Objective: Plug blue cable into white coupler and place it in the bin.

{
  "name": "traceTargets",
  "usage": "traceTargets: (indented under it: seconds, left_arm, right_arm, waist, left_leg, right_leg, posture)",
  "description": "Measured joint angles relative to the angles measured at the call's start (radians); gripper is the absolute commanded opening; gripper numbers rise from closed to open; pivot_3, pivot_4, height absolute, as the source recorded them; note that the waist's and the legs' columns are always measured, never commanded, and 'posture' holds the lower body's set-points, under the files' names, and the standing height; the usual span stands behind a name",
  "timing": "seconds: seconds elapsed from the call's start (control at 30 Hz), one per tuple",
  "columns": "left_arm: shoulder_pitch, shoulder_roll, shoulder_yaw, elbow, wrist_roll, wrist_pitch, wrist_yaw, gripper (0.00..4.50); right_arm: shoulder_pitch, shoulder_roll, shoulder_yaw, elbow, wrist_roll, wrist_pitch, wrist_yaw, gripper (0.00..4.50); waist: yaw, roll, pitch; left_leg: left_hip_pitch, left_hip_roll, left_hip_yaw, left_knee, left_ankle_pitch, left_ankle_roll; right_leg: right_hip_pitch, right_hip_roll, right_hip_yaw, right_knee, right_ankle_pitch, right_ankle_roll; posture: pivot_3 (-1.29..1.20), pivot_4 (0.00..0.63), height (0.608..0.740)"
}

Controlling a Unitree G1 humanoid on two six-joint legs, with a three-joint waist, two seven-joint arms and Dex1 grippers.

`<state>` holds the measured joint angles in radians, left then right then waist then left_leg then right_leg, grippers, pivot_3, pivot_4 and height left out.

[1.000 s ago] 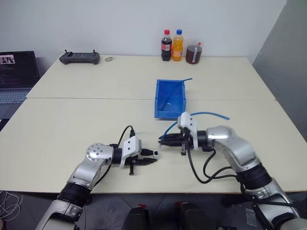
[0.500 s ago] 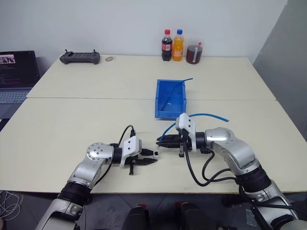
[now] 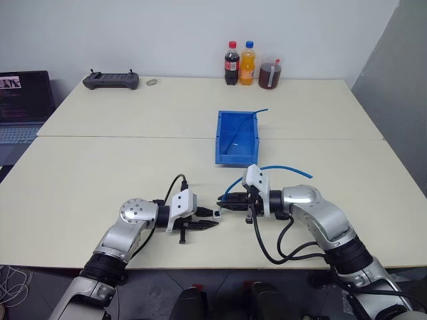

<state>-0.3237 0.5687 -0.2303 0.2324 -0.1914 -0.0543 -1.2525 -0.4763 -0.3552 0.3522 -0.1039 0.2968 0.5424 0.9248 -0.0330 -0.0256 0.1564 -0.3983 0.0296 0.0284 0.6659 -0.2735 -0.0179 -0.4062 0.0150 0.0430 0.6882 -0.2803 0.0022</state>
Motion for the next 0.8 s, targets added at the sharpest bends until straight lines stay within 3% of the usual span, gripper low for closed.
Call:
traceTargets:
  seconds: [0.47, 0.8]
  left_arm:
    - [0.002, 0.0, 0.001, -0.002, 0.0, 0.001, 0.0, 0.78]
    - [0.002, 0.001, 0.002, -0.001, 0.0, 0.003, 0.002, 0.78]
  right_arm:
    - [-0.001, 0.008, 0.004, -0.029, 0.036, 0.069, 0.011, 0.11]
    - [-0.001, 0.013, 0.035, 0.005, -0.008, -0.031, 0.014, 0.11]
  waist:
    - [0.0, 0.0, 0.0]
    - [0.0, 0.0, 0.0]
  left_leg:
    - [0.0, 0.0, 0.0, 0.0, 0.0, 0.0]
    - [0.0, 0.0, 0.0, 0.0, 0.0, 0.0]
  right_leg:
    - [0.0, 0.0, 0.0, 0.0, 0.0, 0.0]
    - [0.0, 0.0, 0.0, 0.0, 0.0, 0.0]
  posture:
    - [0.0, 0.15, 0.74]
    - [0.0, 0.15, 0.74]
